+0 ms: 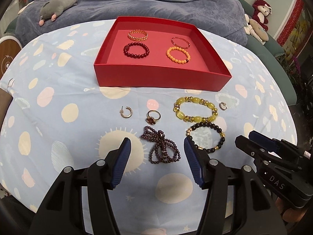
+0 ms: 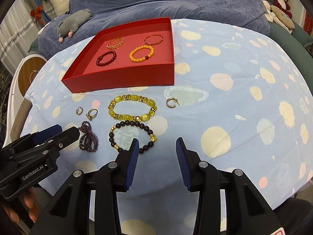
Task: Organize jewelry
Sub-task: 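Withdraw both open tools from the box toward the remaining jewelry, then grasp the dark garnet multi-strand bracelet with the left tool while the right tool grasps the black-and-gold bead bracelet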
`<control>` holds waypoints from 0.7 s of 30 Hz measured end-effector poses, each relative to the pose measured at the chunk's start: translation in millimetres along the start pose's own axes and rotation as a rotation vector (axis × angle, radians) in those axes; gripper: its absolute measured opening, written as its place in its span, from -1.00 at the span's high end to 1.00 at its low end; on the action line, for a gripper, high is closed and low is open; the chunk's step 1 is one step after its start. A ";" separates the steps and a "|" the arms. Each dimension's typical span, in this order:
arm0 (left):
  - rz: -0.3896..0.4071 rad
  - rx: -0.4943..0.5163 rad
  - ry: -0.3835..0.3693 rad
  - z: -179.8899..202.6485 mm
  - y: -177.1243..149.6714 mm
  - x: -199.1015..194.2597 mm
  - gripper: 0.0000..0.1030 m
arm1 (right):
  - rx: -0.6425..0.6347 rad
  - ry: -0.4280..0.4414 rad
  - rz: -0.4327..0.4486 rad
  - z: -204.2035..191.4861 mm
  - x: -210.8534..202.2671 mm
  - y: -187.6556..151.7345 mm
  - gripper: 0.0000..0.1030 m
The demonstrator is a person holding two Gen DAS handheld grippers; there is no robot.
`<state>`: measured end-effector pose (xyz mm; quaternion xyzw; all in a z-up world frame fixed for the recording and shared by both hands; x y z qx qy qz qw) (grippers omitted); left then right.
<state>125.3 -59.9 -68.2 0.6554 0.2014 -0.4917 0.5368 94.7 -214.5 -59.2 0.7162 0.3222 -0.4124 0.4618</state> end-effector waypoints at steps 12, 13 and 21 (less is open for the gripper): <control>-0.063 -0.008 -0.028 0.0 -19.5 24.3 0.84 | -0.004 0.003 -0.017 -2.2 5.1 -10.6 0.25; -0.061 -0.017 -0.031 -1.9 -20.4 23.6 0.86 | -0.004 0.004 -0.017 -2.7 5.7 -10.4 0.25; -0.054 -0.053 -0.026 -16.8 -25.4 17.0 0.88 | -0.002 0.011 -0.023 -7.4 11.8 -7.5 0.25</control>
Point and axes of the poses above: each gripper's, at about its wrist camera, not at the fingertips, and x roughly the way its jaws point, z to its right, y to its top, the point moved 10 cm from there along x, roughly the way its jaws point, and after that the axes turned 12 degrees about x, right-handed, at the moved point
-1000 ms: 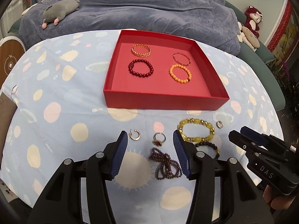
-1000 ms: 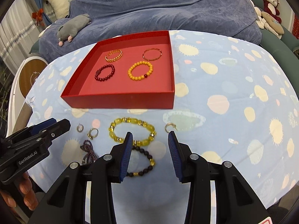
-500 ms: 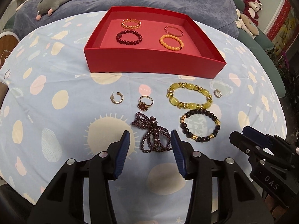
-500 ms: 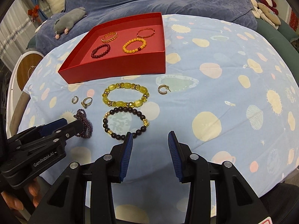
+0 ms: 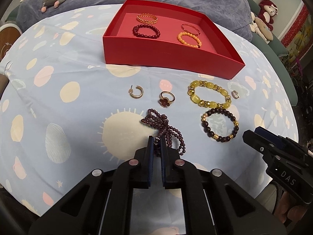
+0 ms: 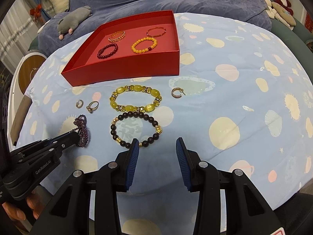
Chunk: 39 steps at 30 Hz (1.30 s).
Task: Organize jewelry
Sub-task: 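Grasp the dark garnet multi-strand bracelet with the left tool while the right tool grasps the black-and-gold bead bracelet, then carry both dark bracelets into the red box and open both tools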
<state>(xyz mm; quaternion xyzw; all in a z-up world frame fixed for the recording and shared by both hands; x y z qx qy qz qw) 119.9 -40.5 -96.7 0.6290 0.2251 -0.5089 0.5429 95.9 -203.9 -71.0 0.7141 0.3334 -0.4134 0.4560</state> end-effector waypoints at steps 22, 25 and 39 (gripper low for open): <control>-0.011 0.001 -0.001 -1.5 2.5 4.4 0.88 | -0.062 -0.037 -0.017 -6.0 31.3 9.6 0.51; -0.014 -0.003 -0.004 -1.7 2.4 4.7 0.88 | -0.056 -0.032 -0.021 -2.8 31.2 10.3 0.70; 0.019 -0.014 -0.025 2.3 12.0 -17.2 0.90 | -0.041 0.025 0.008 -9.3 -2.2 14.9 0.83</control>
Point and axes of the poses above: each gripper's, at about its wrist camera, not at the fingertips, and x roughly the way its jaws point, z to its right, y to its top, the point moved 10 cm from there along x, roughly the way its jaws point, and after that the axes turned 12 degrees about x, right-handed, at the moved point
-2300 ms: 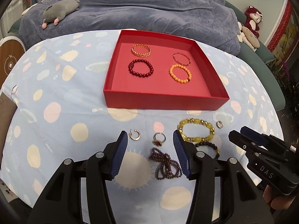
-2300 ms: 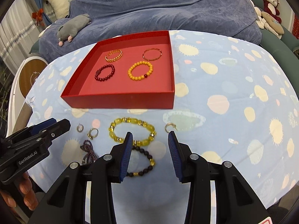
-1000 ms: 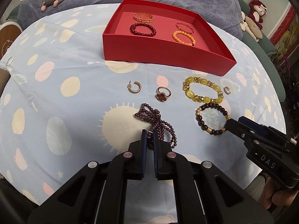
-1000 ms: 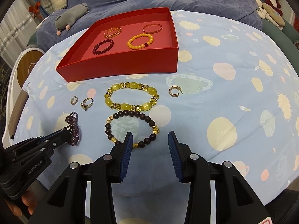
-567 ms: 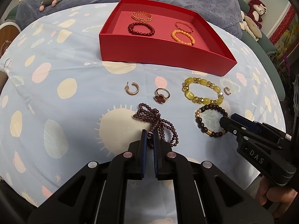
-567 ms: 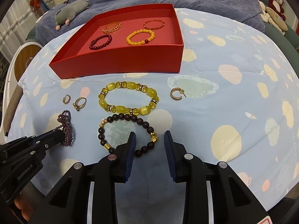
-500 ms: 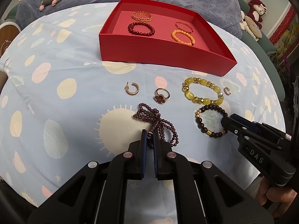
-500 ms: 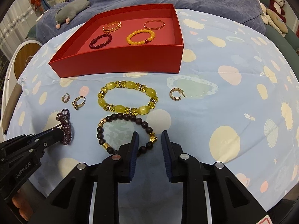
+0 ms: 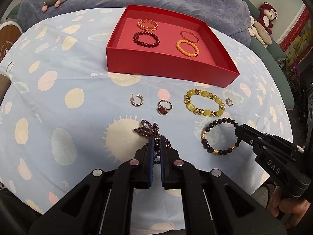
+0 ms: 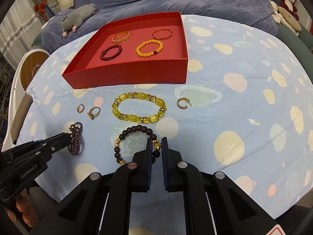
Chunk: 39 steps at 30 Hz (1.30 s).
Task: Organize jewelry
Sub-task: 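Carry both dark bracelets into the red box and open both tools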
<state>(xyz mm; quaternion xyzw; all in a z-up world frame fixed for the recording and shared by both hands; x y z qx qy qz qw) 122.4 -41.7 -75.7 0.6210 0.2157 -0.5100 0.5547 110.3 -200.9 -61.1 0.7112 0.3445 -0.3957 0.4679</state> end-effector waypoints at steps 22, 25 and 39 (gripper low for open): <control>0.173 0.093 -0.040 8.2 117.7 -56.1 0.90 | -0.020 0.111 0.154 -42.8 -55.6 111.0 0.83; 0.186 0.085 -0.040 2.5 141.8 -48.6 0.90 | -0.019 0.128 0.154 -54.1 -46.3 130.2 0.83; 0.038 0.036 -0.011 -32.0 138.5 43.5 0.90 | 0.036 0.099 -0.009 -49.4 54.7 121.0 0.83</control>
Point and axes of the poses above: each gripper's, at about its wrist camera, not at the fingertips, and x roughly the way its jaws point, z to its right, y to its top, the point moved 10 cm from there along x, roughly the way its jaws point, and after that the axes turned 12 degrees about x, right-handed, at the moved point
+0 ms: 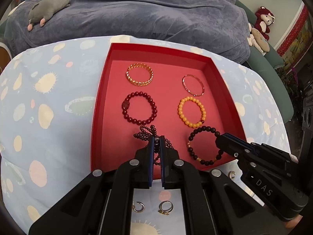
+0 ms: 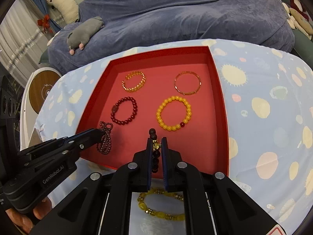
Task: Organize jewelry
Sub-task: 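Carry both dark bracelets into the red box and open both tools, then withdraw both tools toward the yellow-green bead bracelet beside the box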
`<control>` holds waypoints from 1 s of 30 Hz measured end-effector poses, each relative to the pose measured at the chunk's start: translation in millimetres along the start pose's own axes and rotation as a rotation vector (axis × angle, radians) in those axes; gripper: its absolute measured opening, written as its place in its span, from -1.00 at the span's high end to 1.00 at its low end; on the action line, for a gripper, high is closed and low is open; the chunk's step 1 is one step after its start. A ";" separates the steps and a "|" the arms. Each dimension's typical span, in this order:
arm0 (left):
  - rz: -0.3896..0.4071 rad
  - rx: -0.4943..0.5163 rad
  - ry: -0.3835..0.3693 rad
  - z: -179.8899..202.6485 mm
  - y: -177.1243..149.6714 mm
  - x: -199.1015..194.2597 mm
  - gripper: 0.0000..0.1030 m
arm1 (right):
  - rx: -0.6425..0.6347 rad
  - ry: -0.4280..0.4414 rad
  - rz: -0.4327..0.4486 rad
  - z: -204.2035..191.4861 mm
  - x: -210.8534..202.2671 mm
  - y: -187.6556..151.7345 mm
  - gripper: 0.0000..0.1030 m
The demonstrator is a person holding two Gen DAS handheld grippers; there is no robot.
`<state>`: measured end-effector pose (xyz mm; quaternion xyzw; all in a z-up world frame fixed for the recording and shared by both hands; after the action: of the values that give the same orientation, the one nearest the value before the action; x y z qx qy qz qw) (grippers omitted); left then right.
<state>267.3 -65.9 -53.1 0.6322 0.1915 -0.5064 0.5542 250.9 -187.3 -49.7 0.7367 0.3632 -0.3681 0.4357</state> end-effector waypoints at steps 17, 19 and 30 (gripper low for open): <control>0.026 -0.050 0.067 -21.7 -15.4 1.3 0.12 | -0.040 -0.075 0.079 15.3 -10.0 -0.2 0.23; 0.028 -0.050 0.068 -21.2 -17.6 -2.2 0.12 | -0.037 -0.070 0.084 15.0 -14.7 -1.5 0.23; 0.076 -0.035 0.091 -11.7 -28.2 -36.1 0.12 | -0.019 -0.073 0.097 23.1 -40.9 -22.1 0.23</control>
<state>234.7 -35.1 -38.1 0.6516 0.2010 -0.4524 0.5748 207.7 -209.2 -30.9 0.7353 0.3145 -0.3700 0.4728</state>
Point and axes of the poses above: each gripper's, at about its wrist camera, not at the fingertips, and x roughly the way its jaws point, z to its right, y to its top, the point moved 10 cm from there along x, roughly the way its jaws point, and after that the axes turned 12 degrees about x, right-handed, at the moved point
